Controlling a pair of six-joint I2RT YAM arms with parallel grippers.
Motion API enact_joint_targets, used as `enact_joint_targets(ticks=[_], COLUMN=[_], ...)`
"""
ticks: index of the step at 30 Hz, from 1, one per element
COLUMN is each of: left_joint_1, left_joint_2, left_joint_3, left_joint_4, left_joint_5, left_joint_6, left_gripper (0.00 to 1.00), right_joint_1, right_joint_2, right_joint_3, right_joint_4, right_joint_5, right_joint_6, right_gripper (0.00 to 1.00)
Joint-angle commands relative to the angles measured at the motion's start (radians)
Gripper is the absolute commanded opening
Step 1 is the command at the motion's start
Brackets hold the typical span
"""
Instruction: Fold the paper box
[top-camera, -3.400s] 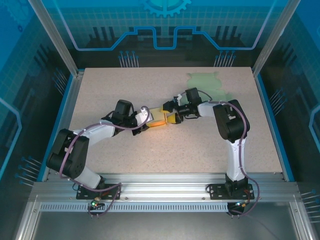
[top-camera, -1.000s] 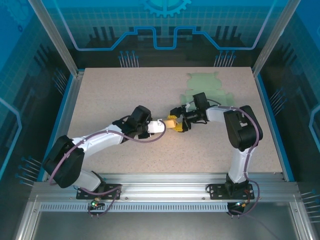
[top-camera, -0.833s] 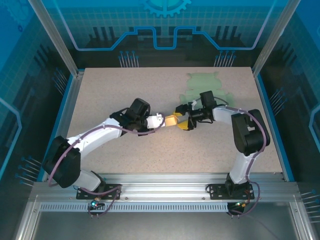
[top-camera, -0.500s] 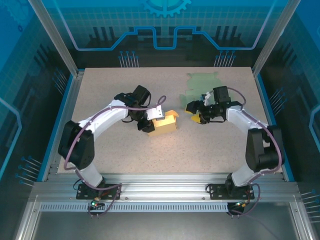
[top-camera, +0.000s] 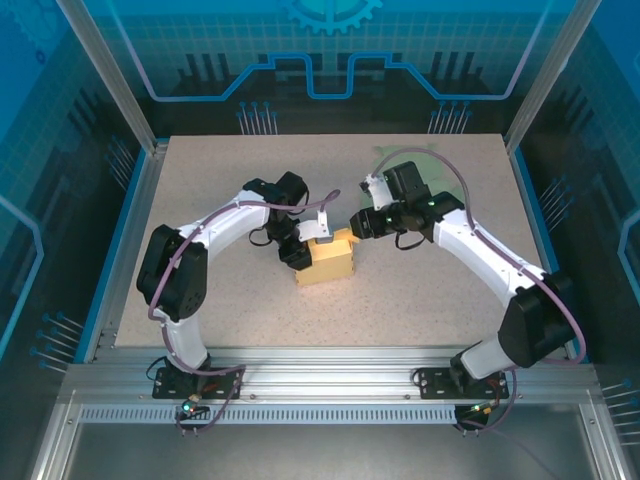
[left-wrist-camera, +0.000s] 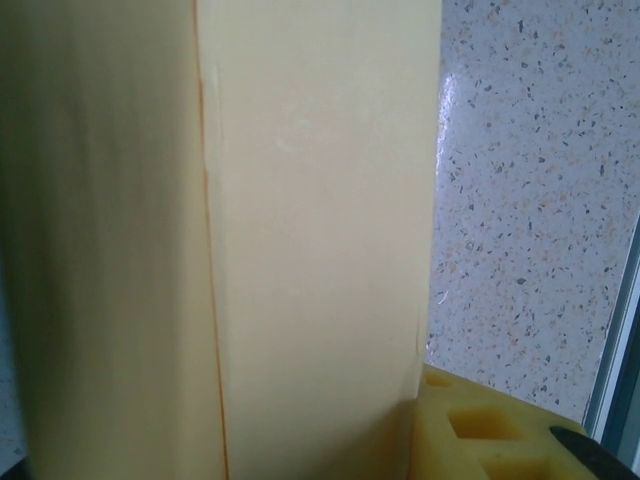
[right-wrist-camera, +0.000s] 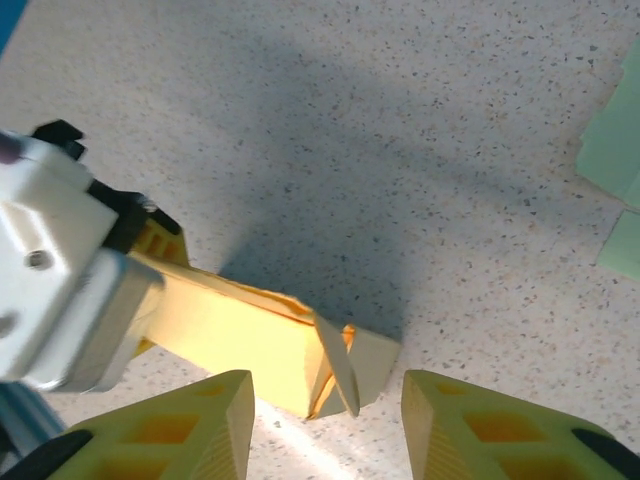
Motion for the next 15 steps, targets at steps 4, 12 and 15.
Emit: enact_joint_targets(ticks=[4, 12, 15], left_joint_1=[0.005, -0.006, -0.008], left_joint_2=[-0.041, -0.043, -0.046], left_joint_3=[-0.047, -0.059, -0.063], left_joint_4=[0.049, 0.069, 0.082], left_joint_5=[-0.018, -0.052, -0.060], left_joint_6=[0.000, -0.015, -0.024], left_gripper=[0.39, 0.40, 0.40], right_joint_1=[0.037, 0.052, 0.054], right_joint_2=[0.087, 0.118, 0.122], right_joint_3=[0.055, 0.061, 0.057], right_joint_4=[-0.019, -0.034, -0.031], right_joint_5=[-0.001, 0.014, 0.015], right_joint_6=[-0.069, -0.052, -0.036], right_gripper=[0.36, 0.25, 0.17])
